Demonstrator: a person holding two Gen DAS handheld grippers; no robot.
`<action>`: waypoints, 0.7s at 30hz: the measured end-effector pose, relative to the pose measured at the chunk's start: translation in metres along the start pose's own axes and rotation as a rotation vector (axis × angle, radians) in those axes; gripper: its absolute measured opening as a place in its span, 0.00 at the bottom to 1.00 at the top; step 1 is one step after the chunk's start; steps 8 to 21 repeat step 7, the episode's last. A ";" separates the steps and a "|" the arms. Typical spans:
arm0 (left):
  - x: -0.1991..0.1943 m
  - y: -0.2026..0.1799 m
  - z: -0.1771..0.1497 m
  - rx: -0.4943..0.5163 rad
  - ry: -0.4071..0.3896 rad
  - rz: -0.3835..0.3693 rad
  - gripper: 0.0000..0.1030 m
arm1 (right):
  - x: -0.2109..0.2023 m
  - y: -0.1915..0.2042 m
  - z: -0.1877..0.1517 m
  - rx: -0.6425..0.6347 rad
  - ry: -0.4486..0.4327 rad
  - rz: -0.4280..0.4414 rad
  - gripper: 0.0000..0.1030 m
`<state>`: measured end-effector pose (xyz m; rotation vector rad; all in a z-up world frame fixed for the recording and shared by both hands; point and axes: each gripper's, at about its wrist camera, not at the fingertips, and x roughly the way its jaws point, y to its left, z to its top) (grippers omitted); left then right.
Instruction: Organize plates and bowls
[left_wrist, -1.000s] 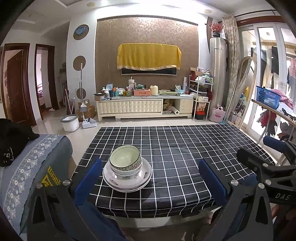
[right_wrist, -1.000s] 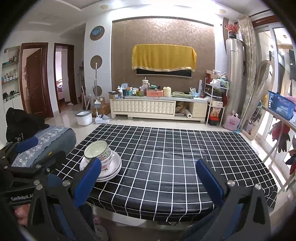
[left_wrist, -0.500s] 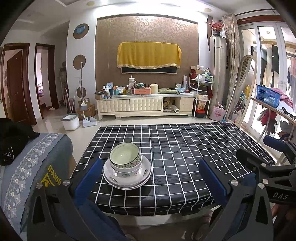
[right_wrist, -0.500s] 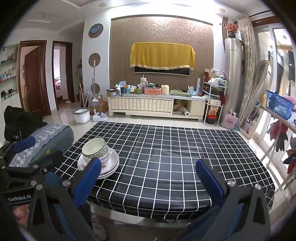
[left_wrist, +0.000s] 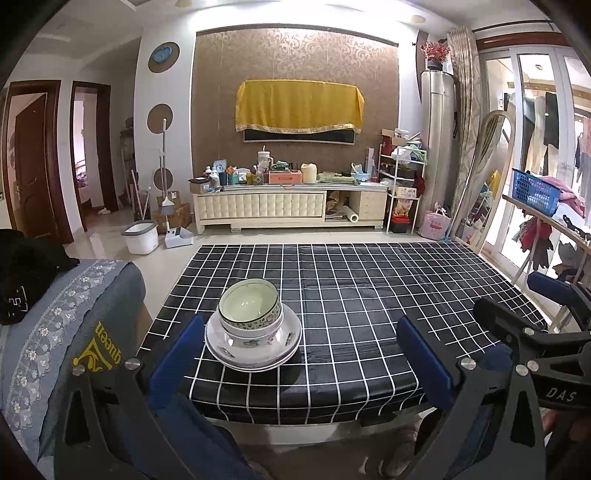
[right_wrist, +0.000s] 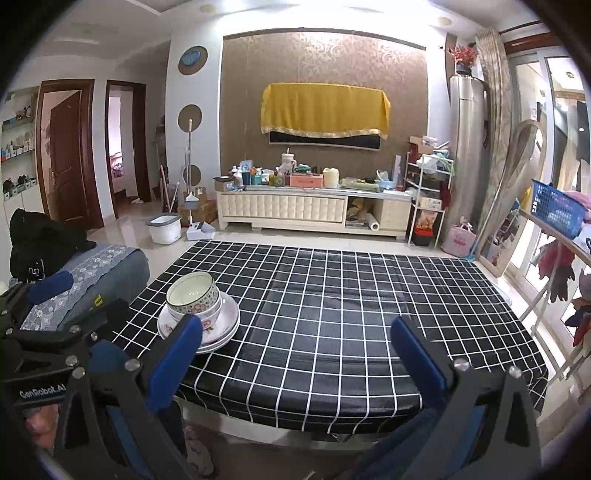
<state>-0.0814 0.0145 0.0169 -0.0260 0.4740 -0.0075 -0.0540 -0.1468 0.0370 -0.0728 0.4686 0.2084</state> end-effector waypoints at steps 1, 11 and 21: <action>-0.001 0.000 0.000 0.001 -0.001 0.001 1.00 | 0.000 0.001 -0.001 0.000 -0.001 -0.001 1.00; -0.004 -0.002 0.000 0.013 -0.010 0.019 1.00 | -0.002 -0.001 -0.001 0.003 0.006 0.002 1.00; -0.004 -0.002 0.000 0.013 -0.010 0.019 1.00 | -0.002 -0.001 -0.001 0.003 0.006 0.002 1.00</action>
